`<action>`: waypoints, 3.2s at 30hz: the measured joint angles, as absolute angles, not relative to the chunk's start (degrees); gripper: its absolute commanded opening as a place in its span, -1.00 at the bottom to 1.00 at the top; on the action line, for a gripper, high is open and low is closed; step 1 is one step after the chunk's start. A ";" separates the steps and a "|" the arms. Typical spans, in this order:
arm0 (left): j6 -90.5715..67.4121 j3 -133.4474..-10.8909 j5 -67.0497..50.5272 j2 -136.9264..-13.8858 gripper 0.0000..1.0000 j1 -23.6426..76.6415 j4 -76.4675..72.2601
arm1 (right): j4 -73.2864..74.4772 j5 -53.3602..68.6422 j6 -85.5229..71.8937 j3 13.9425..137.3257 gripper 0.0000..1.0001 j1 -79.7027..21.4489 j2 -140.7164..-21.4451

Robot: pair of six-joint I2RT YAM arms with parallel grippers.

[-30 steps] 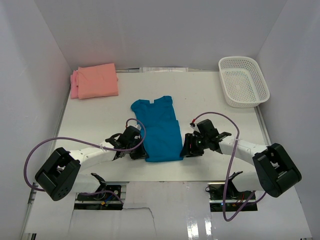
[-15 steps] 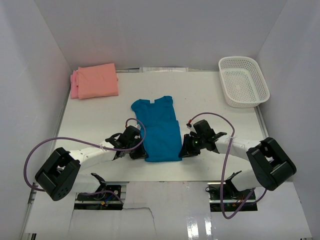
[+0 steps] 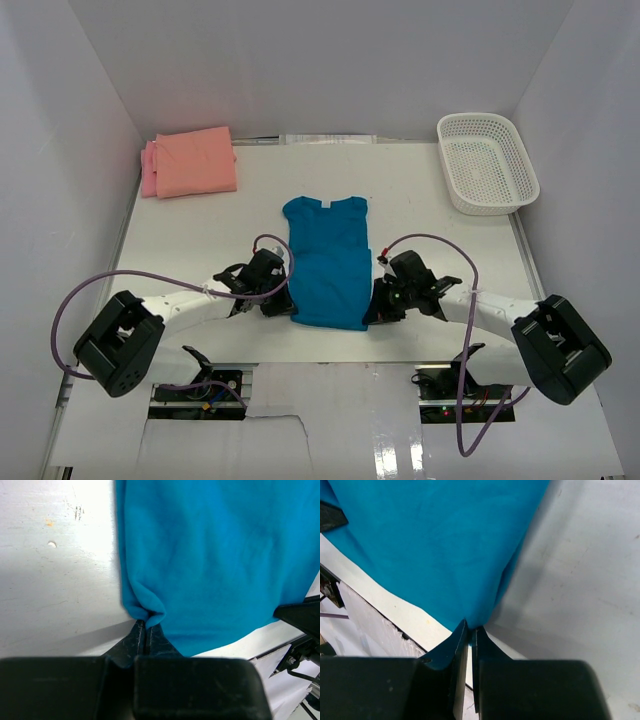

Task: Fold and stack the t-shirts
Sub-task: Grab one side of the 2/3 rectangular tshirt with both arms, then fold the long partially folded tshirt into a neat square

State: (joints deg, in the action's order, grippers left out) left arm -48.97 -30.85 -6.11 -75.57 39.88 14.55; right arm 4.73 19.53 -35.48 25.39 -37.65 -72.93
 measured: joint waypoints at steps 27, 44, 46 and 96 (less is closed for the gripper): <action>-46.33 -46.02 -6.07 -71.13 -1.00 39.83 32.16 | 27.81 15.90 -30.61 46.57 -0.85 -39.88 -66.94; -38.24 -68.14 -7.77 -91.09 -1.00 25.23 33.89 | 31.77 14.70 -22.96 64.62 -0.85 -32.12 -82.24; -37.69 -71.88 -8.16 -93.69 -1.00 25.32 33.43 | 32.05 14.70 -22.06 66.59 -0.85 -31.03 -83.48; -50.04 -47.22 -12.10 -68.36 -0.99 37.26 35.83 | 30.11 16.08 -32.49 44.47 -0.84 -40.51 -63.66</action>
